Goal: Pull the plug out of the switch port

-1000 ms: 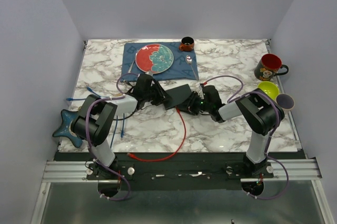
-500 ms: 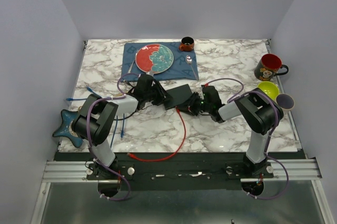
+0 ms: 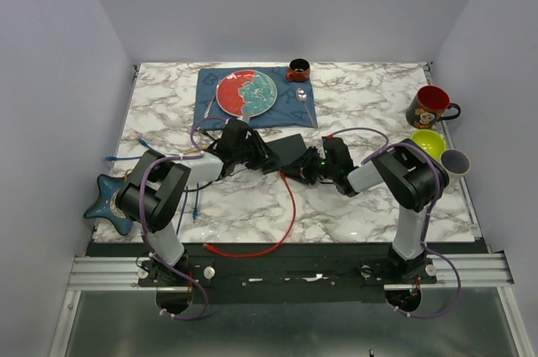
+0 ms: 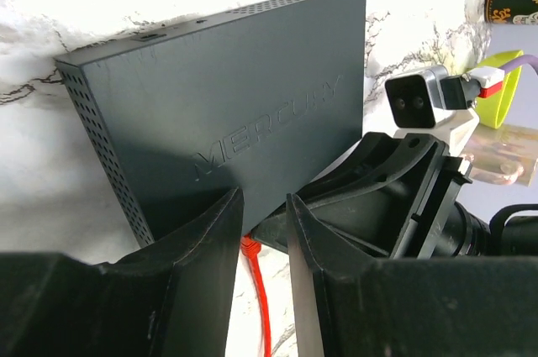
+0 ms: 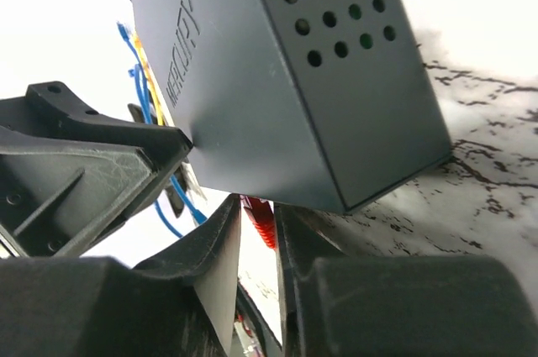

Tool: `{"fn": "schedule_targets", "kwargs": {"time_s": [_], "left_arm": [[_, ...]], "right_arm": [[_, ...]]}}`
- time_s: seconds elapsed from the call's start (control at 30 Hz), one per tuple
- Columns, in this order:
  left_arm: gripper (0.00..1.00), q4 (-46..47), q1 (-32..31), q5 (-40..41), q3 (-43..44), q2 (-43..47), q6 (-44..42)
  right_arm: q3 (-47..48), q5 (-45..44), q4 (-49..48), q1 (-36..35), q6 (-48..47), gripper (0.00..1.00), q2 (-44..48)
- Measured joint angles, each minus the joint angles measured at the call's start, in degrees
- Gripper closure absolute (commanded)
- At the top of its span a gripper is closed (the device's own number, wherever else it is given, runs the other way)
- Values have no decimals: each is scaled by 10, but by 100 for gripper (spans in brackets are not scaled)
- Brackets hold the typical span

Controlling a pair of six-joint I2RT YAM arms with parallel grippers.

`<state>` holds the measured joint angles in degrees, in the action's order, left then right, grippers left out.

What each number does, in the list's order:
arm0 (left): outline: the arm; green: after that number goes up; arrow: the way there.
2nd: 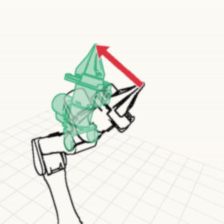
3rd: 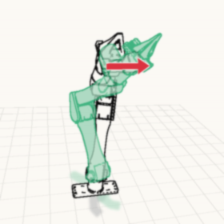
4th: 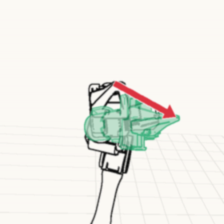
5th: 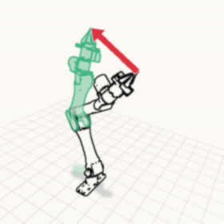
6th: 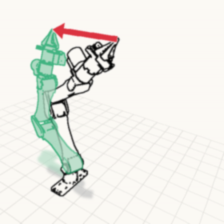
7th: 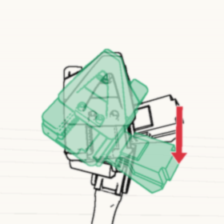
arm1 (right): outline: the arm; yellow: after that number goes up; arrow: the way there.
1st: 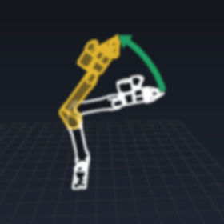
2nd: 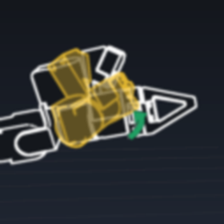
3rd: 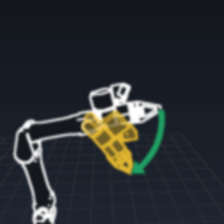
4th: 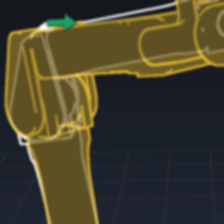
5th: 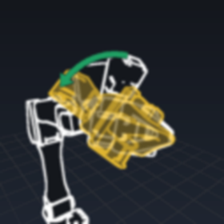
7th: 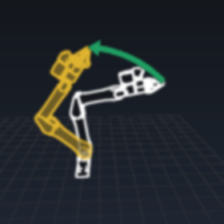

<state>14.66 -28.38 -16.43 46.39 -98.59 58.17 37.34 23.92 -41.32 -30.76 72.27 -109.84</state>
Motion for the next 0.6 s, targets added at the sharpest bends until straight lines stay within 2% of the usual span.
{"fn": "schedule_targets", "kwargs": {"time_s": [0.33,0.6], "left_arm": [[58,5,-3,0,-2,0,1],[58,7,-5,0,-3,-1,3]], "right_arm": [[-11,0,-36,0,34,62,-6],[-3,0,-19,0,42,70,-6]]}}
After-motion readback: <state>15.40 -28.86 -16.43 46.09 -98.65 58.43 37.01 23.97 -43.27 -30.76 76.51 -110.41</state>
